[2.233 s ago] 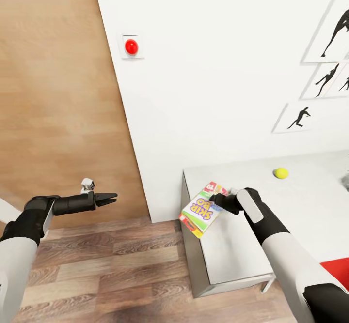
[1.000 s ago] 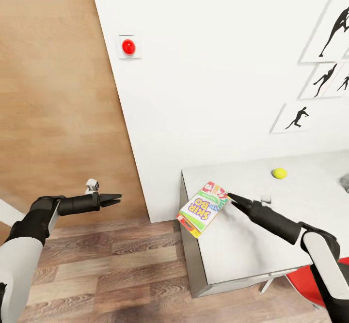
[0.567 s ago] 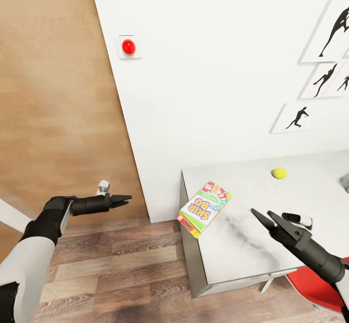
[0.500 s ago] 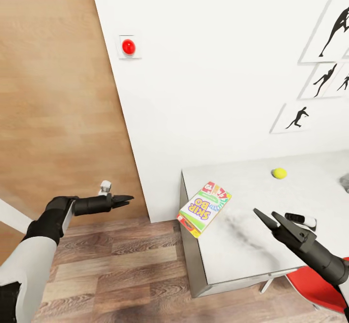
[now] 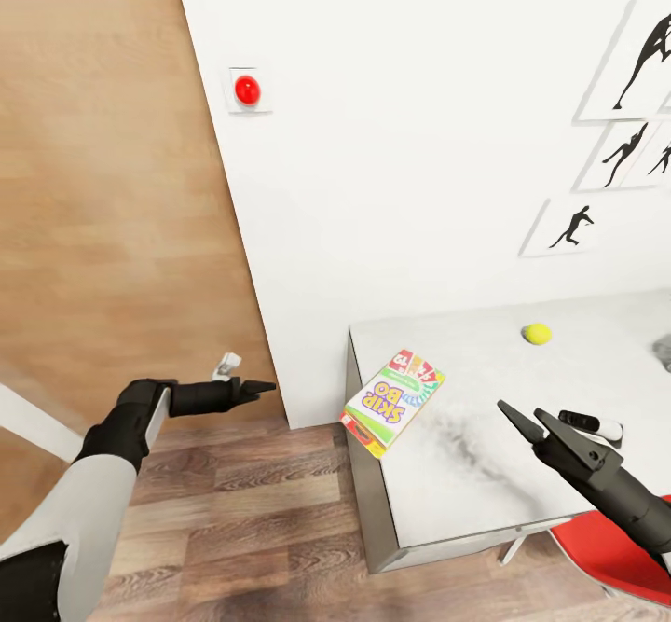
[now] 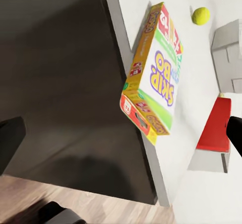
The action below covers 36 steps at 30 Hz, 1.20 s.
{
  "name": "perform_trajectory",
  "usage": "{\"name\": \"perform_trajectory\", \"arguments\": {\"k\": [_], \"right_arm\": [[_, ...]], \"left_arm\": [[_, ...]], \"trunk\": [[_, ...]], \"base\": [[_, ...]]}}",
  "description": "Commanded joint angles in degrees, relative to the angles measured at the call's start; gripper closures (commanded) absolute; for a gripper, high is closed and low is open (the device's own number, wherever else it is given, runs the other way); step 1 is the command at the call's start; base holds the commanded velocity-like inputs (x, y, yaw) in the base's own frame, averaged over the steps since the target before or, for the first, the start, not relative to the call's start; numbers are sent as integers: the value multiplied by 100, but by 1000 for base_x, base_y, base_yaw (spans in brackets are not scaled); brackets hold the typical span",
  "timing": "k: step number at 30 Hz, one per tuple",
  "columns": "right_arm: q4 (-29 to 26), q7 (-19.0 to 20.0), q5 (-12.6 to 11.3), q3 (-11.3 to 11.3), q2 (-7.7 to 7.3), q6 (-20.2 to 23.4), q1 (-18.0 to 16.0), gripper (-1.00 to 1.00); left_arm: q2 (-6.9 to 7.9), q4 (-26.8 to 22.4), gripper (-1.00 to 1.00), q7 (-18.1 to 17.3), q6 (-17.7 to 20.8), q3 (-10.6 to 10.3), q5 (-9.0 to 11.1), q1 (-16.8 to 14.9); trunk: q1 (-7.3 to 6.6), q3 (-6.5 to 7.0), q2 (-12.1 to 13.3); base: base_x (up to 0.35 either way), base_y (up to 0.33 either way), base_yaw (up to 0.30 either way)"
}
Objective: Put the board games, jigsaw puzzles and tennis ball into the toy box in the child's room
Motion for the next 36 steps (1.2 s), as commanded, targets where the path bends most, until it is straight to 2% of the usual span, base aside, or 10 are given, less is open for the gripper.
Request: {"name": "perform_trajectory", "arguments": {"k": [1,8,17,23,30,36], "right_arm": [[-1,-1,-18,-2,-1,33,-3,-100],[-1,-8,-5,2,7,26,-3,-100],[-1,-14,-4,4,8,25,-3,-100],[-1,-17,-4,4,8,23,-3,-100],[0,-52,1,17,12,17,-3,-100],[-1,-82,97,21,16,17,-3,-100]], "left_arm": [[-28,-3,-100,20,43,23,-59,-6],[-251,-1,-100,151,24,25,-68,-6],[-281,-1,-100,159,26,18,-60,-6],[-263,-1,-100,122,30,24,-61,-6],[-140,-1,-100,57,28,50,-70,-6],[-57,-1,-100,46,48,58,-66,-6]], "trunk": [[3,-10,-11],[3,-10,-11],[3,-10,-11],[3,-10,-11],[3,-10,-11],[3,-10,-11]], "base": [[0,-58,0],[0,-234,0],[0,-283,0],[0,-58,0],[0,-8,0],[0,-13,0]]}}
